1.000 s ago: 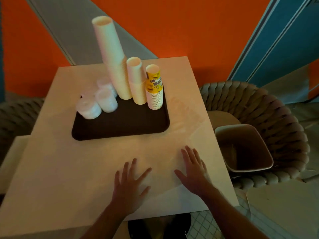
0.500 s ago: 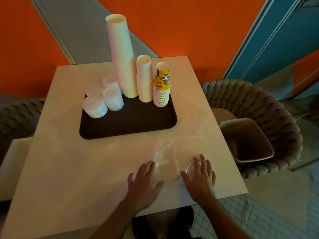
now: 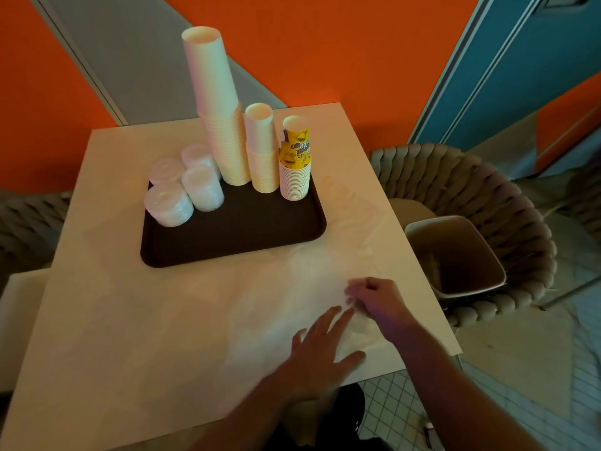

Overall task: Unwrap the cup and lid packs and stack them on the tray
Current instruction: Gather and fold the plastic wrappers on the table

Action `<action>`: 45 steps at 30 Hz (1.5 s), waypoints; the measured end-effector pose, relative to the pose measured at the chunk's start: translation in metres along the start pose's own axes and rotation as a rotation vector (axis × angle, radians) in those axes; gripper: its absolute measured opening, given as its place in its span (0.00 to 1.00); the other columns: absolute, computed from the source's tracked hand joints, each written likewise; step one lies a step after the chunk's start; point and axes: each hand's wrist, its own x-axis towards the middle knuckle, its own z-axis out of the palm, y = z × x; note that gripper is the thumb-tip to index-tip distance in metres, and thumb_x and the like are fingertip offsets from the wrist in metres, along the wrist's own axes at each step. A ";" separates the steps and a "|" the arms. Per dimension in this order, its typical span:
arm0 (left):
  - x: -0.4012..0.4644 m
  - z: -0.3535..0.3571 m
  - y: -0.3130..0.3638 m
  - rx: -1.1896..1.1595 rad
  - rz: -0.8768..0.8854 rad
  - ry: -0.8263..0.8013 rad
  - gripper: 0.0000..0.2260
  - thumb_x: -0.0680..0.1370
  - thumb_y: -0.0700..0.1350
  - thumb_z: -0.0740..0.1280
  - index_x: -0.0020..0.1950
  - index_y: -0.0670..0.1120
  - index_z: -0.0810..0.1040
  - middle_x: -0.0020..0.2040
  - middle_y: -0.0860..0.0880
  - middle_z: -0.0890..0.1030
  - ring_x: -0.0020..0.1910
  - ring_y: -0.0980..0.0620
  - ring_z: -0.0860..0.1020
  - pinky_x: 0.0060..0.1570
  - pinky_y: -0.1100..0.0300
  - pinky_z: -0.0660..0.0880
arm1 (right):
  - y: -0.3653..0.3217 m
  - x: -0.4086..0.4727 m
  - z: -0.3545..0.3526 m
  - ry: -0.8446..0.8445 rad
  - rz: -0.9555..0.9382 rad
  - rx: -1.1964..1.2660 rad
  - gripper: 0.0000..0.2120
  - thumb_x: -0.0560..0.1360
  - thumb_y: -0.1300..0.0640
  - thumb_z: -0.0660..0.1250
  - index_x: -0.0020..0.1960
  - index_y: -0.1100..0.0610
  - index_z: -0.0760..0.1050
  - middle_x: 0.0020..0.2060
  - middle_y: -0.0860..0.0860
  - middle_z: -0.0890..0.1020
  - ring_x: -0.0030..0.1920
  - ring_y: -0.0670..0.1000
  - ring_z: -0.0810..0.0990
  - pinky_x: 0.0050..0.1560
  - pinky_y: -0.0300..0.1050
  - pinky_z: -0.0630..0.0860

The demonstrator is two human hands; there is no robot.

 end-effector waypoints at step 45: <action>-0.095 -0.006 -0.133 0.300 -0.547 0.070 0.31 0.81 0.67 0.48 0.79 0.65 0.36 0.78 0.50 0.27 0.80 0.43 0.35 0.75 0.37 0.42 | 0.056 0.002 -0.013 0.071 -0.291 -1.144 0.38 0.74 0.30 0.64 0.79 0.33 0.51 0.82 0.50 0.45 0.81 0.61 0.46 0.76 0.65 0.55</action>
